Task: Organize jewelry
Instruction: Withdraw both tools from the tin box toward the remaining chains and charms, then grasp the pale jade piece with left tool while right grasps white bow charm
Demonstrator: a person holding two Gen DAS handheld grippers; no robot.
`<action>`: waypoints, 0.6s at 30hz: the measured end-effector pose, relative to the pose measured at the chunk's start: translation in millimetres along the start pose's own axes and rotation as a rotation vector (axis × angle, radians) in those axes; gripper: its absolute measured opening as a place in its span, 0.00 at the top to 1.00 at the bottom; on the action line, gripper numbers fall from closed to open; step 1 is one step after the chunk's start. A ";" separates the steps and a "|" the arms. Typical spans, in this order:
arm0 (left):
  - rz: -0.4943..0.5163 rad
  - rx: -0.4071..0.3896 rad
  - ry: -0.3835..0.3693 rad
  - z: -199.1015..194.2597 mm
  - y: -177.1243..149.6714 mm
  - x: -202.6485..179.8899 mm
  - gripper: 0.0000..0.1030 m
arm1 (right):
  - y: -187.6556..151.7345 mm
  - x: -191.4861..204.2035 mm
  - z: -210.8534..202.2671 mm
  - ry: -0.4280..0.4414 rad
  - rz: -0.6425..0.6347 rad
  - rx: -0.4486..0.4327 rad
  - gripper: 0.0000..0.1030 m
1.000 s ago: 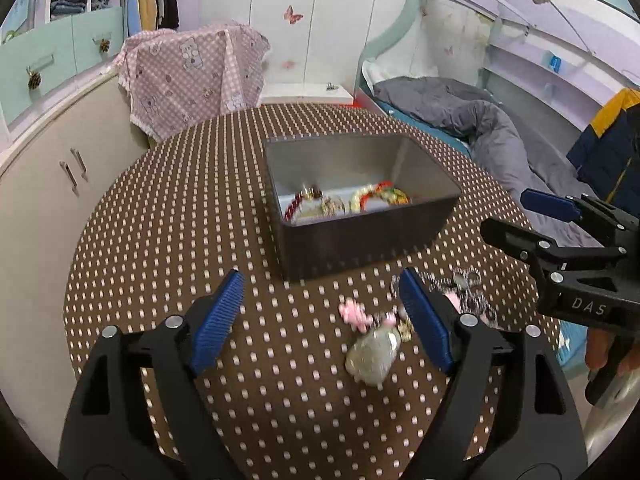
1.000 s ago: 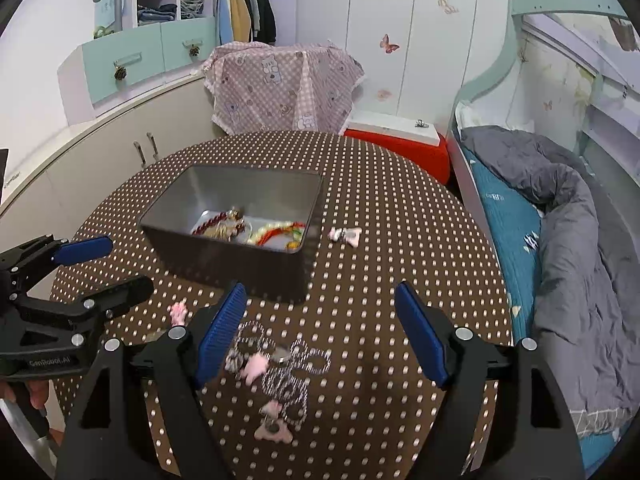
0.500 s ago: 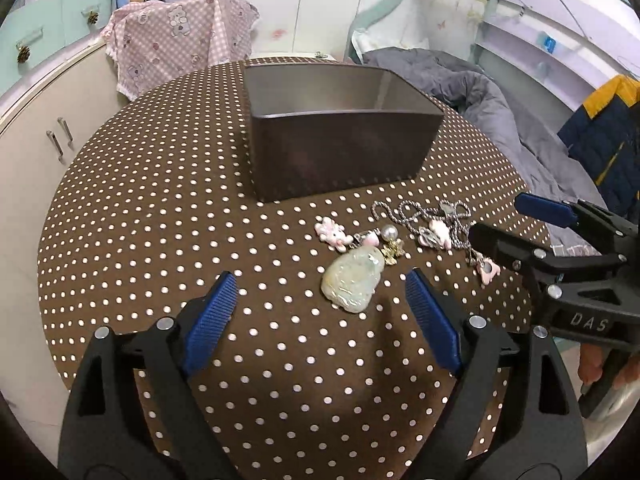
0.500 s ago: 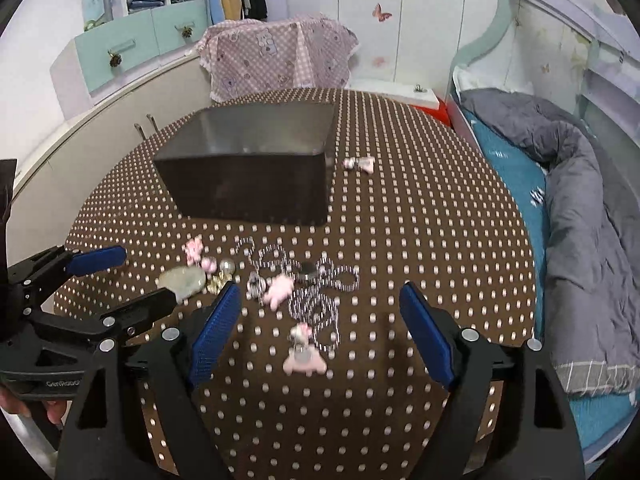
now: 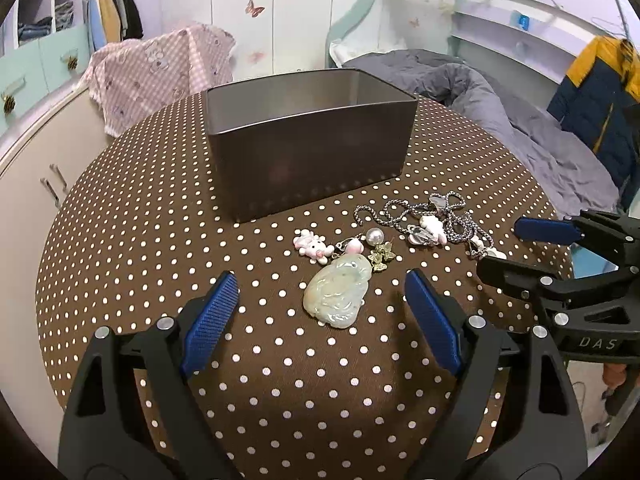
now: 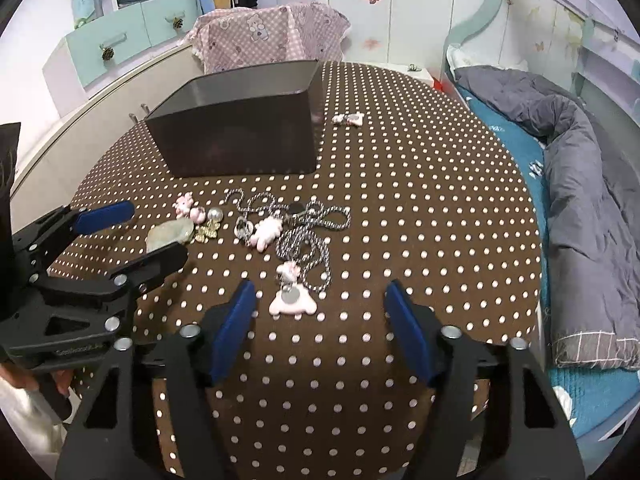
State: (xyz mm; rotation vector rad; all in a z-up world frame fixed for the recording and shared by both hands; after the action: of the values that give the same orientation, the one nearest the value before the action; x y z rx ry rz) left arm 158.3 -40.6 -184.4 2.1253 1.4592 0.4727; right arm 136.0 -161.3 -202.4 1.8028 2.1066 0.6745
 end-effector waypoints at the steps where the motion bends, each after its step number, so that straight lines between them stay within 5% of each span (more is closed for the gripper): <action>1: 0.004 -0.001 -0.008 0.1 0.2 0.1 0.27 | -0.5 0.5 -0.1 -0.003 0.000 -0.001 0.46; 8: 0.013 0.012 -0.005 5.4 -0.1 1.3 0.68 | -2.1 2.8 -3.1 -0.010 -0.024 -0.006 0.70; 10: 0.011 0.010 -0.003 5.5 -0.4 1.5 0.69 | -2.9 5.3 -3.3 -0.001 -0.038 -0.009 0.80; 18: 0.005 0.005 -0.006 3.5 -0.6 3.7 0.71 | -2.4 6.3 -3.7 0.026 -0.046 -0.017 0.81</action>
State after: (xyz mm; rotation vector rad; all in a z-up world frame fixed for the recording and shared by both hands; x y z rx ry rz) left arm 161.2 -37.7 -187.6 2.1328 1.4538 0.4642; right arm 131.0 -156.0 -200.0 1.7402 2.1453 0.7056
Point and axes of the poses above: each gripper's, at about its wrist camera, not at the fingertips, and z roughly the way its jaws point, x to its left, y to its top, the point moved 4 cm from there along z, roughly the way its jaws point, and after that the axes turned 9 degrees about x, right-handed, at the moved point
